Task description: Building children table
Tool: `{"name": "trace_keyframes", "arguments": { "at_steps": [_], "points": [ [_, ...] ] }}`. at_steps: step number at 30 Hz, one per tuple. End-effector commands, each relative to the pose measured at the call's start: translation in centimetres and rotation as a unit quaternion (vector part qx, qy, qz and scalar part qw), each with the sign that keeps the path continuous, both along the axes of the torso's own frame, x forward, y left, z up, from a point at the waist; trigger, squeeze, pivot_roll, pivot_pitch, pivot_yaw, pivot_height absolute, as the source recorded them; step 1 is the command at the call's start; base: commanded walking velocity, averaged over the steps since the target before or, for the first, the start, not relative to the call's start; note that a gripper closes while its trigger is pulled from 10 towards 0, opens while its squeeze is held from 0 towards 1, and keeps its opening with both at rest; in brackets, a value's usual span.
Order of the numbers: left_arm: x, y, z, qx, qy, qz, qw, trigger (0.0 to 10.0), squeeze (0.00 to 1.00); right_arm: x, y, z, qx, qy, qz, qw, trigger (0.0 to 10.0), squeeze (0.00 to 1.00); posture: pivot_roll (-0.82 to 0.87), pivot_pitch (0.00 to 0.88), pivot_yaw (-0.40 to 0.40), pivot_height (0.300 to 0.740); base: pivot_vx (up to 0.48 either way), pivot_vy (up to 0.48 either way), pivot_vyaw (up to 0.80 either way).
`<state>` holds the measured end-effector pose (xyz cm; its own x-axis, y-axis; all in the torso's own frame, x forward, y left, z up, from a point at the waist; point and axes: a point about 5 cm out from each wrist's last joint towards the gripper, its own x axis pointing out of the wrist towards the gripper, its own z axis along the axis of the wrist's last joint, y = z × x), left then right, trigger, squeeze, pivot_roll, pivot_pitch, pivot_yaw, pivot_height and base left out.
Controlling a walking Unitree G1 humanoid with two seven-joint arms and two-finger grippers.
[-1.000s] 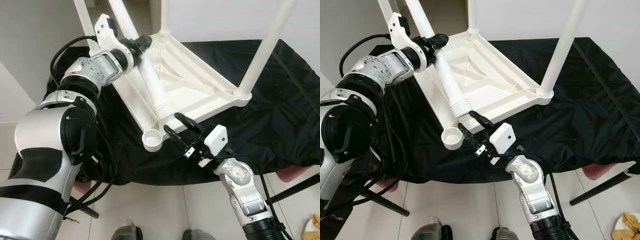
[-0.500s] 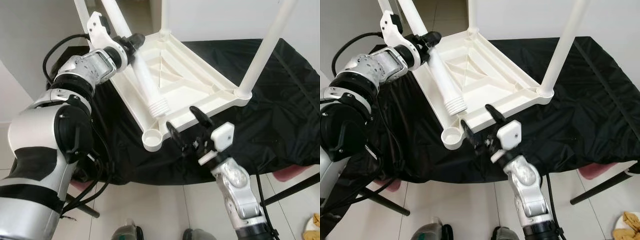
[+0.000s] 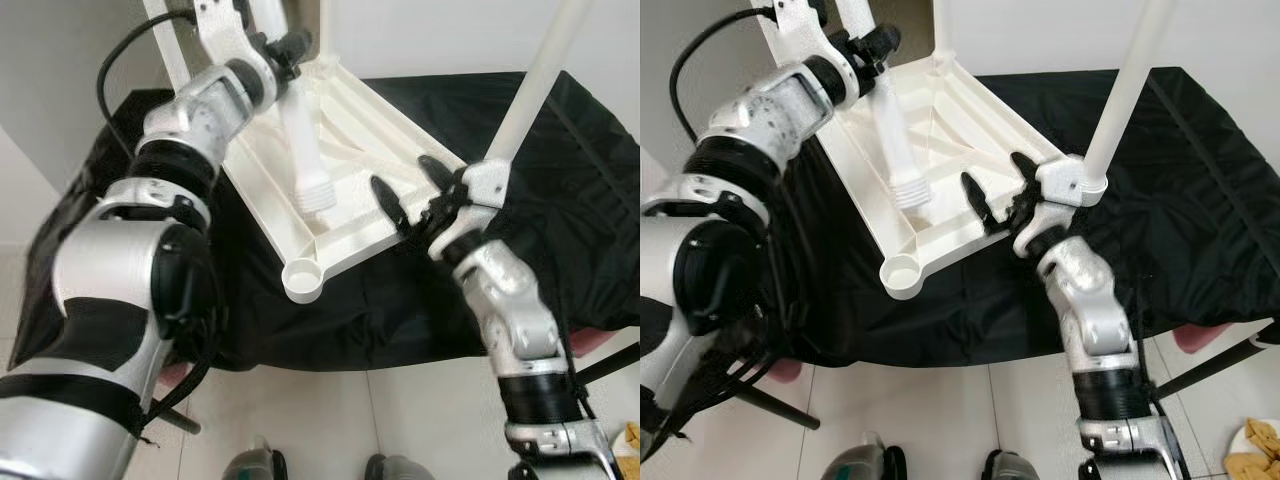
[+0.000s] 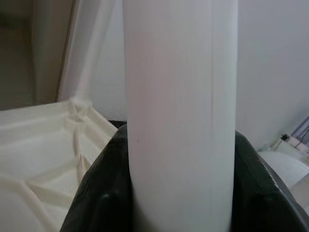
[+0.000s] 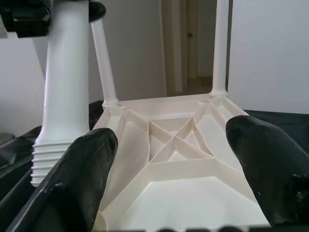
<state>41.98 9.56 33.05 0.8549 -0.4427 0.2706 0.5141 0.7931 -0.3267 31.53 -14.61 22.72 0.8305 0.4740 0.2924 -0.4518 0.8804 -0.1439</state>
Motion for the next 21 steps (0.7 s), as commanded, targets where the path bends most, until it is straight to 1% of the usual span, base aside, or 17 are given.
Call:
{"name": "trace_keyframes", "arguments": {
  "at_steps": [1,2,3,4,5,7,8,10,12,13,14,15,16,18,19,20,21],
  "points": [
    [-0.7,-0.7,0.5,0.022,-0.063,-0.061,0.996,10.0,0.0,0.5,0.3,-0.1,-0.001,0.022,0.018,1.0,10.0,0.0,-0.01,0.053,0.054,0.74,0.0,0.0,0.0],
    [-0.7,-0.7,0.5,0.022,-0.063,-0.061,0.996,10.0,0.0,0.5,0.3,-0.1,-0.001,0.022,0.018,1.0,10.0,0.0,-0.01,0.053,0.054,0.74,0.0,0.0,0.0],
    [-1.1,-1.2,0.6,0.044,-0.091,-0.054,0.993,10.0,0.0,1.1,0.3,0.5,0.004,0.038,0.029,0.999,10.0,0.0,0.01,0.05,0.039,0.74,0.0,0.0,0.0],
    [-1.1,-1.2,0.6,0.044,-0.091,-0.054,0.993,10.0,0.0,1.1,0.3,0.5,0.004,0.038,0.029,0.999,10.0,0.0,0.01,0.05,0.039,0.74,0.0,0.0,0.0],
    [-1.6,-1.9,0.6,0.07,-0.118,-0.055,0.989,10.0,0.0,1.6,0.4,1.0,0.005,0.048,0.044,0.998,10.0,0.0,0.01,0.048,0.03,0.74,0.0,0.0,0.0],
    [-1.6,-1.9,0.6,0.07,-0.118,-0.055,0.989,10.0,0.0,1.6,0.4,1.0,0.005,0.048,0.044,0.998,10.0,0.0,0.01,0.048,0.03,0.74,0.0,0.0,0.0],
    [-2.1,-2.8,0.4,0.095,-0.142,-0.057,0.984,10.0,0.0,2.0,0.4,1.3,0.008,0.062,0.058,0.996,10.0,0.0,0.02,0.045,0.021,0.74,0.0,0.0,0.0],
    [-2.1,-2.8,0.4,0.095,-0.142,-0.057,0.984,10.0,0.0,2.0,0.4,1.3,0.008,0.062,0.058,0.996,10.0,0.0,0.02,0.045,0.021,0.74,0.0,0.0,0.0],
    [-3.0,-4.4,-0.4,0.128,-0.167,-0.063,0.976,10.0,0.0,2.8,0.6,2.0,0.001,0.079,0.084,0.993,10.0,0.0,0.03,0.041,0.001,0.74,0.0,0.0,0.0],
    [-3.0,-4.4,-0.4,0.128,-0.167,-0.063,0.976,10.0,0.0,2.8,0.6,2.0,0.001,0.079,0.084,0.993,10.0,0.0,0.03,0.041,0.001,0.74,0.0,0.0,0.0],
    [-3.2,-5.0,-0.7,0.138,-0.172,-0.065,0.973,10.0,0.0,3.1,0.7,2.1,-0.008,0.084,0.092,0.992,10.0,0.0,0.03,0.039,-0.001,0.74,0.0,0.0,0.0],
    [-3.2,-5.0,-0.7,0.138,-0.172,-0.065,0.973,10.0,0.0,3.1,0.7,2.1,-0.008,0.084,0.092,0.992,10.0,0.0,0.03,0.039,-0.001,0.74,0.0,0.0,0.0],
    [-3.5,-5.6,-1.0,0.144,-0.177,-0.069,0.971,10.0,0.0,3.3,0.9,2.0,-0.019,0.086,0.097,0.991,10.0,0.0,0.04,0.036,-0.006,0.74,0.0,0.0,0.0],
    [-3.5,-5.6,-1.0,0.144,-0.177,-0.069,0.971,10.0,0.0,3.3,0.9,2.0,-0.019,0.086,0.097,0.991,10.0,0.0,0.04,0.036,-0.006,0.74,0.0,0.0,0.0],
    [-3.9,-6.1,-1.1,0.152,-0.186,-0.073,0.968,10.0,0.0,3.6,1.2,1.8,-0.027,0.091,0.103,0.99,10.0,0.0,0.04,0.028,-0.009,0.74,0.0,0.0,0.0],
    [-3.9,-6.1,-1.1,0.152,-0.186,-0.073,0.968,10.0,0.0,3.6,1.2,1.8,-0.027,0.091,0.103,0.99,10.0,0.0,0.04,0.028,-0.009,0.74,0.0,0.0,0.0],
    [-4.3,-7.0,-1.3,0.168,-0.2,-0.079,0.962,10.0,0.0,3.7,2.0,1.5,-0.036,0.094,0.117,0.988,10.0,0.0,0.04,0.016,-0.007,0.74,0.0,0.0,0.0]
  ]
}}
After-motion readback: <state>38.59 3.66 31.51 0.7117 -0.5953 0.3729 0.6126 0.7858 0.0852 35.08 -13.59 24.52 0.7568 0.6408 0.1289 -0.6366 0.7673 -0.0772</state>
